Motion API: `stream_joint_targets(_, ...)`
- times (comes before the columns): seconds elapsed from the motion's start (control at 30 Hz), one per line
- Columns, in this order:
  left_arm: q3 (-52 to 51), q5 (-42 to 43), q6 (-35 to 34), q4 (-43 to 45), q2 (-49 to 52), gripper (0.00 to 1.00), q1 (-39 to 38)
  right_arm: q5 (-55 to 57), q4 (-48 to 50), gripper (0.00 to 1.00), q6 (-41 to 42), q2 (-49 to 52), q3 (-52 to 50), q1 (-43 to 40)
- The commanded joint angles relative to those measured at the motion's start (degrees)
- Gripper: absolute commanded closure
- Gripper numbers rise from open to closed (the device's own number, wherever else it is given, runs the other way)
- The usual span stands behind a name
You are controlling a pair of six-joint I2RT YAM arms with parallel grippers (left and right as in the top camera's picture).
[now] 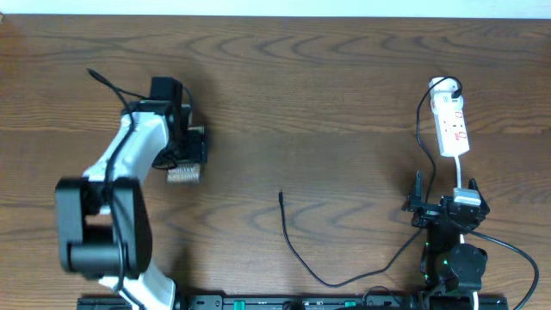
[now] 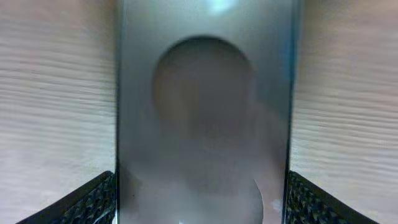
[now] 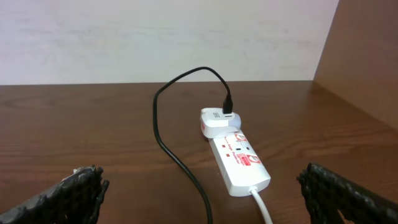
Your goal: Plug charger to phone and switch on socket
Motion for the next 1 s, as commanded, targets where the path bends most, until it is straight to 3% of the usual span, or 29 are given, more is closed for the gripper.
stream_joint_targets(0.0, -0.13, -0.90, 0.33, -0.22, 1.57, 0.93, 0.28, 0.39, -0.24, 0.01, -0.48, -0.31, -0.07, 1.01)
stream_joint_targets(0.97, -1.86, -0.90, 0.28, 1.07, 1.55, 0.93, 0.28, 0.39, -0.24, 0.01, -0.46, -0.31, -0.07, 1.03)
